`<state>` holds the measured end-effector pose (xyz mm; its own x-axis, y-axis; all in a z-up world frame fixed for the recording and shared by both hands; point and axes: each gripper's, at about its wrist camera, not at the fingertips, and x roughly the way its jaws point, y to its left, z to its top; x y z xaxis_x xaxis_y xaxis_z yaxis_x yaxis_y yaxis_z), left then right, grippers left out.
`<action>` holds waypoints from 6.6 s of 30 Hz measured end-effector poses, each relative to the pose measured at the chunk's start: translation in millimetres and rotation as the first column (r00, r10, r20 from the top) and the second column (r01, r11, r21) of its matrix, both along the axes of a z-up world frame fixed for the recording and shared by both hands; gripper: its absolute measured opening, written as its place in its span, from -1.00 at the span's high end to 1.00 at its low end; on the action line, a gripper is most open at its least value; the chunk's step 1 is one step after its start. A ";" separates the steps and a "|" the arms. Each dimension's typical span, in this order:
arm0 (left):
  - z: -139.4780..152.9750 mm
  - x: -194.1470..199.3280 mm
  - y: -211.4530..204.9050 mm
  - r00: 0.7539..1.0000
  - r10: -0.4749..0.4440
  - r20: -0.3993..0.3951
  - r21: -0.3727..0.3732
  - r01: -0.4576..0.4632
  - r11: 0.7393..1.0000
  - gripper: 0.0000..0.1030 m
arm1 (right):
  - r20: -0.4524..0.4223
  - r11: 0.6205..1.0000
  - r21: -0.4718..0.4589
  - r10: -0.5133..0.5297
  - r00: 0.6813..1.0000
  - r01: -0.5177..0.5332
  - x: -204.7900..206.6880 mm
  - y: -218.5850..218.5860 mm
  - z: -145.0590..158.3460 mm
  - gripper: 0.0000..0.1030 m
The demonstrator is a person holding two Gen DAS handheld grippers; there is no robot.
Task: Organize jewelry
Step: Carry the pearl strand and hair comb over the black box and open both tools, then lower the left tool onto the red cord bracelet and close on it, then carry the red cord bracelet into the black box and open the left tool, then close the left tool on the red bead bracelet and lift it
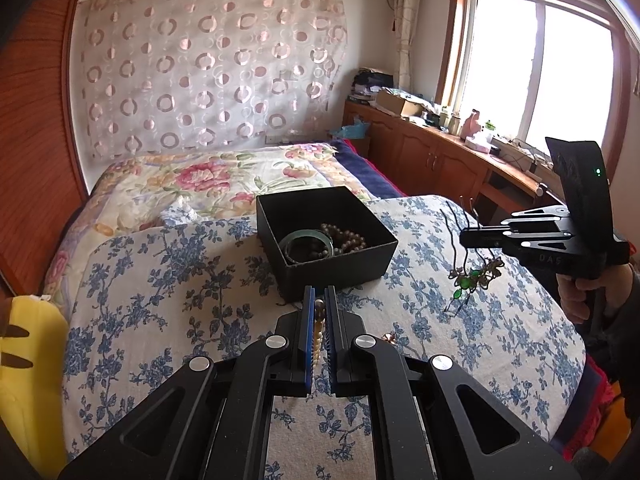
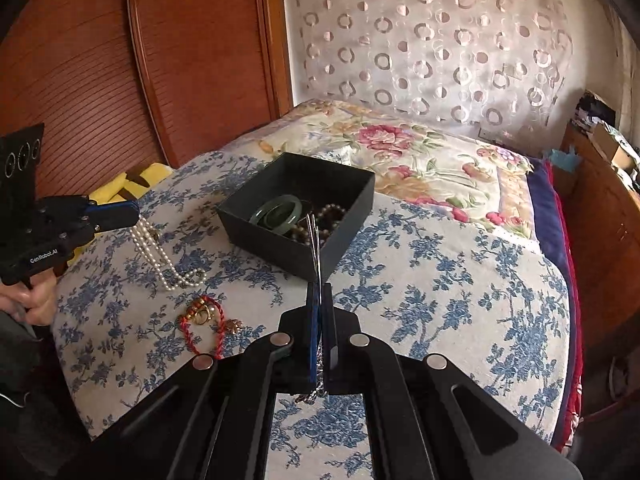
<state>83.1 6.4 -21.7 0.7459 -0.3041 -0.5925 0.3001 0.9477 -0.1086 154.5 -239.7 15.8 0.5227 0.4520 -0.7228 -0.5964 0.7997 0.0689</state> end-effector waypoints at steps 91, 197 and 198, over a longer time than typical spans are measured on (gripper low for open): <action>-65.8 12.4 -54.1 0.967 -0.154 -0.205 0.061 0.169 0.984 0.56 | -0.105 0.996 0.023 0.093 0.990 -0.092 -16.4 51.2 -74.7 0.90; -79.4 24.7 -41.1 0.970 -0.057 -0.238 0.123 0.089 0.989 0.87 | -0.060 0.998 0.035 0.055 0.997 -0.053 -20.0 52.9 -72.3 0.39; -77.5 25.4 -41.0 0.972 -0.052 -0.230 0.125 0.082 0.989 0.88 | -0.059 0.998 0.036 0.052 0.997 -0.050 -19.6 52.5 -72.2 0.36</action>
